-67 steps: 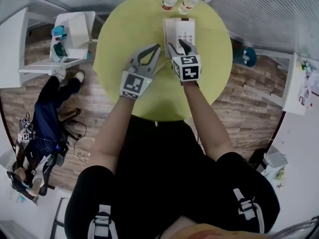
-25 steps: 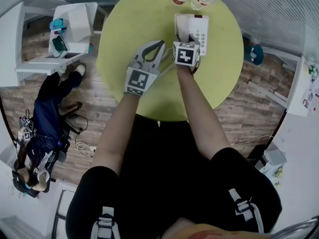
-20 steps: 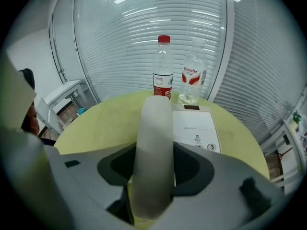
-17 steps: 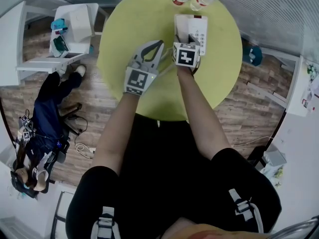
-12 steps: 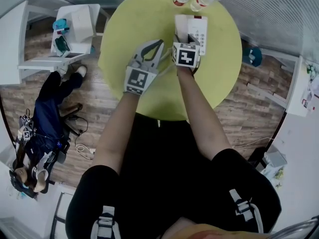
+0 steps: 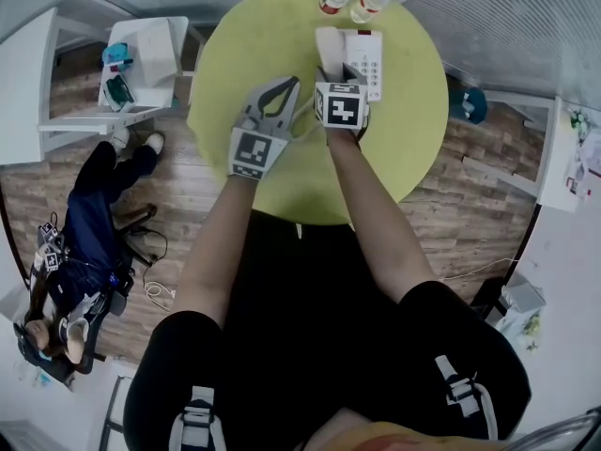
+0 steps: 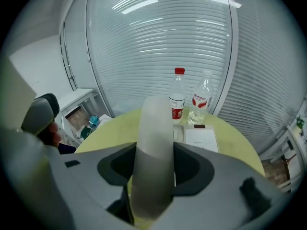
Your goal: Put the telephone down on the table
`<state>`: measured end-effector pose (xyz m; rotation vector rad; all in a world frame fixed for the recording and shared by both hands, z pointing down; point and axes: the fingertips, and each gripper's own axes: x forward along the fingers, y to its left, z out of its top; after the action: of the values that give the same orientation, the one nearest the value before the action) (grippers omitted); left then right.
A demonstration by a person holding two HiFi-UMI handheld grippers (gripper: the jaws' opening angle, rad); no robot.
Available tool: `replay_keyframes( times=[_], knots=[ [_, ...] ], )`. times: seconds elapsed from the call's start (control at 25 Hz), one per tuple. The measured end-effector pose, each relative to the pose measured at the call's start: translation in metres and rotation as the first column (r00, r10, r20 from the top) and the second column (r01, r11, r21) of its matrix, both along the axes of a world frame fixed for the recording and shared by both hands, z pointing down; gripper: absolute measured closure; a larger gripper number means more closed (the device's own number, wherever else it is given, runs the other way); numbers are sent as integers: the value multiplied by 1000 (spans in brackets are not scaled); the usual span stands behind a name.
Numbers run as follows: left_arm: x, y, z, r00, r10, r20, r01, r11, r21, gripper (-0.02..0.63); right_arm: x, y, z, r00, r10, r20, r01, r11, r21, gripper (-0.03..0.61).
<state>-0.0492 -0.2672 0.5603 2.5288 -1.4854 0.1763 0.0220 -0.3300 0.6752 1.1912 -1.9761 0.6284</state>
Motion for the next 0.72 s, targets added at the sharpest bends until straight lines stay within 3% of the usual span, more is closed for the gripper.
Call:
replay_keyframes(
  times=[0.72],
  knots=[
    [-41, 40, -35, 999, -43, 17, 42, 998, 53, 601, -46, 45, -57, 997, -63, 34, 62, 998, 35, 364]
  ],
)
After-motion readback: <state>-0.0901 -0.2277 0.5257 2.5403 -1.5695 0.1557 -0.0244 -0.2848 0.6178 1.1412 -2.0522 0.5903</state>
